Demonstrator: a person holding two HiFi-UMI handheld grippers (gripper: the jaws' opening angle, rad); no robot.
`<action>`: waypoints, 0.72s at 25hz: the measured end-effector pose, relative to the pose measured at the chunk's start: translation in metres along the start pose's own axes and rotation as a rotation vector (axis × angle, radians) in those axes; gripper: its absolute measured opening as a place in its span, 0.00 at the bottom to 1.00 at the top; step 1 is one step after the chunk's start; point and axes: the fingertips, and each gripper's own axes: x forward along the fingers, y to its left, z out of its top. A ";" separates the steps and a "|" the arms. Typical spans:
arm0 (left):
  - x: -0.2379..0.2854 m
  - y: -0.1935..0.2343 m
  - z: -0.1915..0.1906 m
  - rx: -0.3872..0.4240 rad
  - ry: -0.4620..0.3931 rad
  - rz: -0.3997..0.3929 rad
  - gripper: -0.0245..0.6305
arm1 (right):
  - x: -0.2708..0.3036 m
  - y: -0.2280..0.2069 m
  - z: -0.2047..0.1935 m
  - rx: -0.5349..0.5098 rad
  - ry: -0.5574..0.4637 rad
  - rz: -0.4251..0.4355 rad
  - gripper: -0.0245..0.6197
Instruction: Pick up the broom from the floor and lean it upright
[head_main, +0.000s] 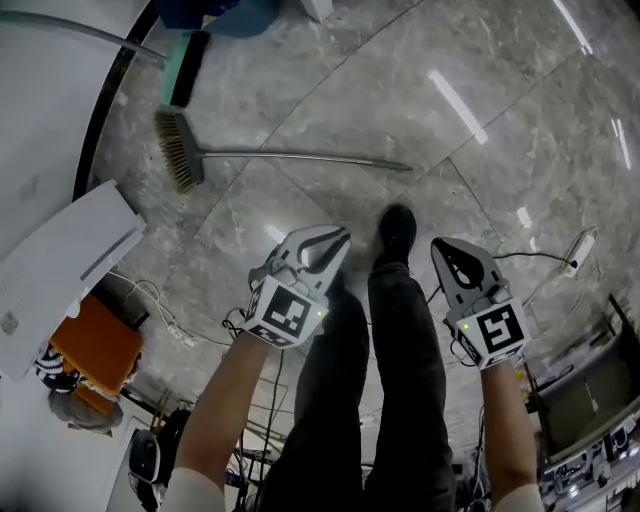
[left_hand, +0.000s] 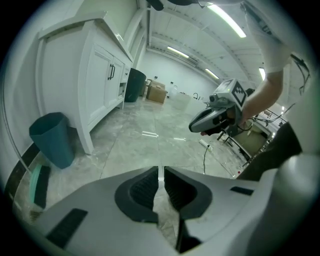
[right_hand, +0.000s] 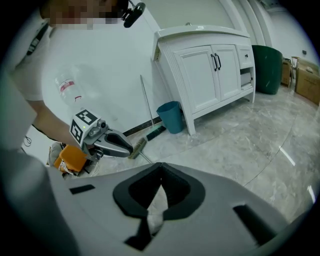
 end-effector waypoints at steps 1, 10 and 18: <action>0.011 0.004 -0.010 0.000 0.006 -0.003 0.07 | 0.009 -0.004 -0.009 0.004 0.000 0.001 0.04; 0.101 0.040 -0.092 0.041 0.072 -0.023 0.07 | 0.076 -0.045 -0.078 0.040 0.008 0.013 0.04; 0.169 0.083 -0.160 0.129 0.167 -0.051 0.18 | 0.121 -0.090 -0.110 0.061 -0.025 0.008 0.04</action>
